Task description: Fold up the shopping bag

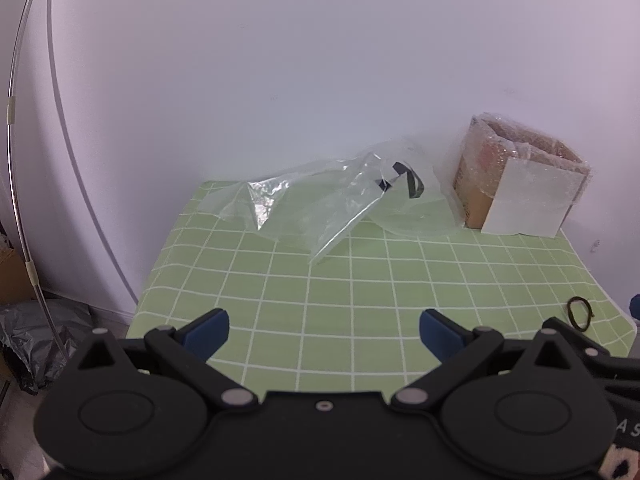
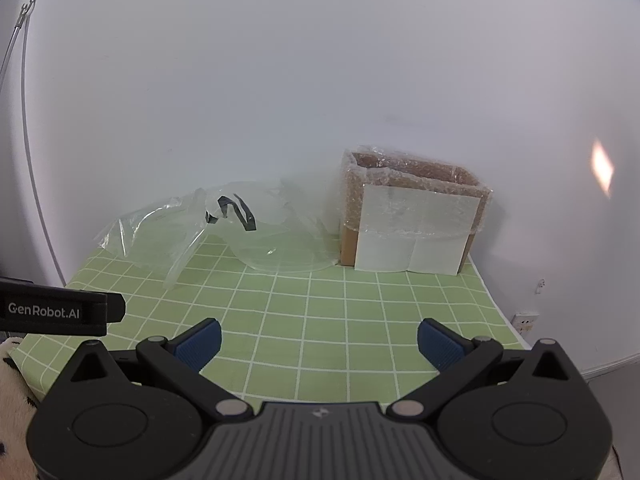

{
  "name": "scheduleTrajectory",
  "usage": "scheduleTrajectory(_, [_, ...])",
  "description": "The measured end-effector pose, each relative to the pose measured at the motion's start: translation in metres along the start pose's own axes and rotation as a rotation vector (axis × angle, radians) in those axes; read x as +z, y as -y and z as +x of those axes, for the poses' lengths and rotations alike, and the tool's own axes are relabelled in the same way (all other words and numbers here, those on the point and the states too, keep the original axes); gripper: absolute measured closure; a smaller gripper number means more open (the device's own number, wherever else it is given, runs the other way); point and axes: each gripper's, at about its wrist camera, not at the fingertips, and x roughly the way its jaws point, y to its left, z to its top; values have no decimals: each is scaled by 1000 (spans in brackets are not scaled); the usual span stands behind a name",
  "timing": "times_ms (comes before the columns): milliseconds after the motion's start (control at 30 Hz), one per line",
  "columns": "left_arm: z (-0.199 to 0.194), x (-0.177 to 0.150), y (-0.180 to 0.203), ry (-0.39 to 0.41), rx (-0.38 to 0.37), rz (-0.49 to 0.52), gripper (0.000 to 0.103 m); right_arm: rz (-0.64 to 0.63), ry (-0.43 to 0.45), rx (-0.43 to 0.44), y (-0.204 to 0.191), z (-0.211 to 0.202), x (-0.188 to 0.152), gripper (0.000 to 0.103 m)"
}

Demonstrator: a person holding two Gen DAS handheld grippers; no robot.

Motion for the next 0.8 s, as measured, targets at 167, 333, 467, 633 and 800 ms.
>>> scheduleTrajectory(167, [0, 2, 1, -7, 2, 5, 0, -10, -4, -9, -3, 7, 5, 0])
scheduleTrajectory(333, [2, 1, -1, 1, -8, -5, 0, -10, 25, -3, -4, 1, 2, 0])
scheduleTrajectory(467, [3, 1, -3, -1, -9, -10, 0, -1, -10, 3, 0, 15, 0, 0])
scheduleTrajectory(633, [2, 3, 1, -4, -5, -11, 0, 1, -9, 3, -2, 6, -2, 0])
scheduleTrajectory(800, [5, 2, -4, -6, -22, -6, 0, 4, -8, 2, -3, 4, -3, 0])
